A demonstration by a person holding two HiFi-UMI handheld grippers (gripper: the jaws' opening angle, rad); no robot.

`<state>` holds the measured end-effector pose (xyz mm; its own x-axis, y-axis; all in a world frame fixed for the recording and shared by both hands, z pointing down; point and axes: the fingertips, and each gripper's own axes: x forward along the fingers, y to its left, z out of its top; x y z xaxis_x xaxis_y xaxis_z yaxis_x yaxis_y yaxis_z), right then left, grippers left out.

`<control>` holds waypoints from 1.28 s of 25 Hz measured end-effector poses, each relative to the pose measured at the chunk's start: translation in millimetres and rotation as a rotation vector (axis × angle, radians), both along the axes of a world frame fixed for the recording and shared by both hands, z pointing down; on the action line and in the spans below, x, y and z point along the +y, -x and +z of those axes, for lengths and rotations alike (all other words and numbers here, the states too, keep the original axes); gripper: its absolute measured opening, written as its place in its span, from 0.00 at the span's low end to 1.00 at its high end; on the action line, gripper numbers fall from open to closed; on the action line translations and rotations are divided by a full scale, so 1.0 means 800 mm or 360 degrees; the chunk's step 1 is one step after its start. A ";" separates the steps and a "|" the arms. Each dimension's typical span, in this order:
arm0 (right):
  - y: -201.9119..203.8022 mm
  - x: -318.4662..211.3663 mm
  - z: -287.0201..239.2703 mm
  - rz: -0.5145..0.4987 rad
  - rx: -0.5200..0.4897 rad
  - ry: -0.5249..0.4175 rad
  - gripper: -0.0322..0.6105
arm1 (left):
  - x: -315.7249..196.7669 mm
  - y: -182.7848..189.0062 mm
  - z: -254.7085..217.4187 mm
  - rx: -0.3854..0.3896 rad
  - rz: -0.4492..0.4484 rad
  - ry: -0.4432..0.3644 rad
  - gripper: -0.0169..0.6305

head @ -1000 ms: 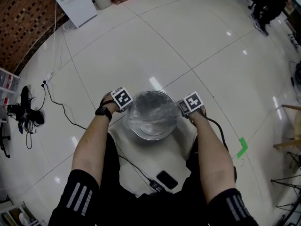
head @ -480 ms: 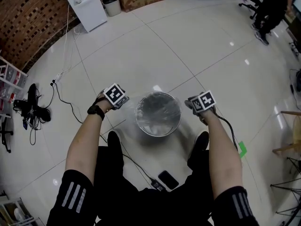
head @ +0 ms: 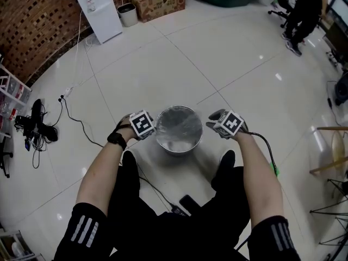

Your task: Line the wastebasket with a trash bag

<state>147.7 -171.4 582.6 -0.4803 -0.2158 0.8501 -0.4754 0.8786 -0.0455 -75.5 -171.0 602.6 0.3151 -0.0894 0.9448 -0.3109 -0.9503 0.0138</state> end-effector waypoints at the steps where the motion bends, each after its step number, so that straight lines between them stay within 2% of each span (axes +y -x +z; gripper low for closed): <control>1: 0.004 0.012 0.009 -0.0070 0.0035 0.0017 0.24 | 0.012 -0.009 -0.001 -0.0018 0.0052 -0.0020 0.28; 3: 0.002 0.030 0.033 -0.0165 0.0146 0.0064 0.27 | 0.036 -0.025 -0.001 -0.0036 0.0120 -0.0036 0.29; 5: -0.009 0.037 0.057 -0.0189 0.0265 0.0093 0.29 | 0.056 -0.037 0.003 -0.0044 0.0167 -0.0032 0.29; 9: -0.010 0.023 0.070 -0.0222 0.0364 0.0004 0.30 | 0.073 -0.043 0.007 -0.0108 0.0273 -0.0072 0.29; 15: 0.015 -0.003 0.067 -0.0328 0.0336 -0.0089 0.30 | 0.070 -0.040 0.024 -0.0159 0.0321 -0.0051 0.29; 17: 0.017 -0.005 0.072 -0.0352 0.0339 -0.0073 0.29 | 0.070 -0.042 0.027 -0.0158 0.0329 -0.0035 0.29; 20: 0.007 -0.004 0.079 -0.0273 0.0302 0.0035 0.29 | 0.069 -0.044 0.031 -0.0168 0.0351 -0.0023 0.27; 23: 0.013 0.007 0.080 -0.0205 0.0141 0.0154 0.18 | 0.072 -0.045 0.034 -0.0172 0.0365 -0.0021 0.22; 25: 0.011 0.010 0.082 -0.0222 0.0160 0.0142 0.06 | 0.073 -0.047 0.033 -0.0172 0.0367 -0.0029 0.15; 28: 0.000 0.020 0.088 -0.0267 0.0248 0.0159 0.06 | 0.076 -0.054 0.029 -0.0163 0.0365 -0.0045 0.04; 32: -0.007 0.029 0.075 -0.0281 0.0247 0.0197 0.06 | 0.091 -0.056 0.019 -0.0142 0.0380 -0.0038 0.02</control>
<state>153.3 -148.0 642.5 -0.3632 -0.0301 0.9312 -0.3252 0.9407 -0.0964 -31.0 -97.9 617.5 0.2457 -0.0448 0.9683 -0.0763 -0.9967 -0.0268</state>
